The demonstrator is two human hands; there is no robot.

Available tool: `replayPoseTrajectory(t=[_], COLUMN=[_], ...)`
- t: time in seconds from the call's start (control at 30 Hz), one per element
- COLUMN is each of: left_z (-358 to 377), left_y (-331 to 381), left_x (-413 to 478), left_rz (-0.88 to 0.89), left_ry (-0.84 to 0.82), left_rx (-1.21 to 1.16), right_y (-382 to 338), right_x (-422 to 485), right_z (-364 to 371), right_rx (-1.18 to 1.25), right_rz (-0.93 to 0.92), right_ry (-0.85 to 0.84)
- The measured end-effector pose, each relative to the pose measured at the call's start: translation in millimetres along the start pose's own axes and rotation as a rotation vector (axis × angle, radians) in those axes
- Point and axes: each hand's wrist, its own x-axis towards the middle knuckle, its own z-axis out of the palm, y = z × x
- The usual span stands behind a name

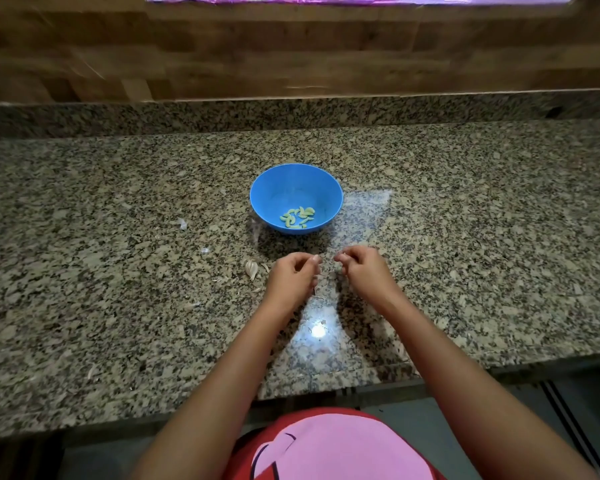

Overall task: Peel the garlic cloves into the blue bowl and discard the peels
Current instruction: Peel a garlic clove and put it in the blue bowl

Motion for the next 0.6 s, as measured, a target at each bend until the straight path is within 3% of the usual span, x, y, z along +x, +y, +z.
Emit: replayPoseTrajectory(t=[0.1,0.2,0.37,0.6], left_z=[4.4,5.3,3.3,-8.7], left_y=[-0.3,-0.7,-1.3,-8.3], left_x=[9.2,13.8,11.3,-7.6], left_rz=[0.028,0.054,0.067,0.15], left_ry=[0.0,0.025,0.027,0.105], left_rx=[0.14,0.23,0.26,0.253], right_y=[-3.0,-3.2,-0.8,10.8], right_x=[9.8,20.4,26.7,-3.7], right_z=[2.6,5.2,5.0,1.7], right_rx=[-0.294,-0.404,-0.325,-0.141], right_rz=[-0.114,-0.135,-0.099,-0.068], right_ry=[0.032,0.03,-0.017,0.075])
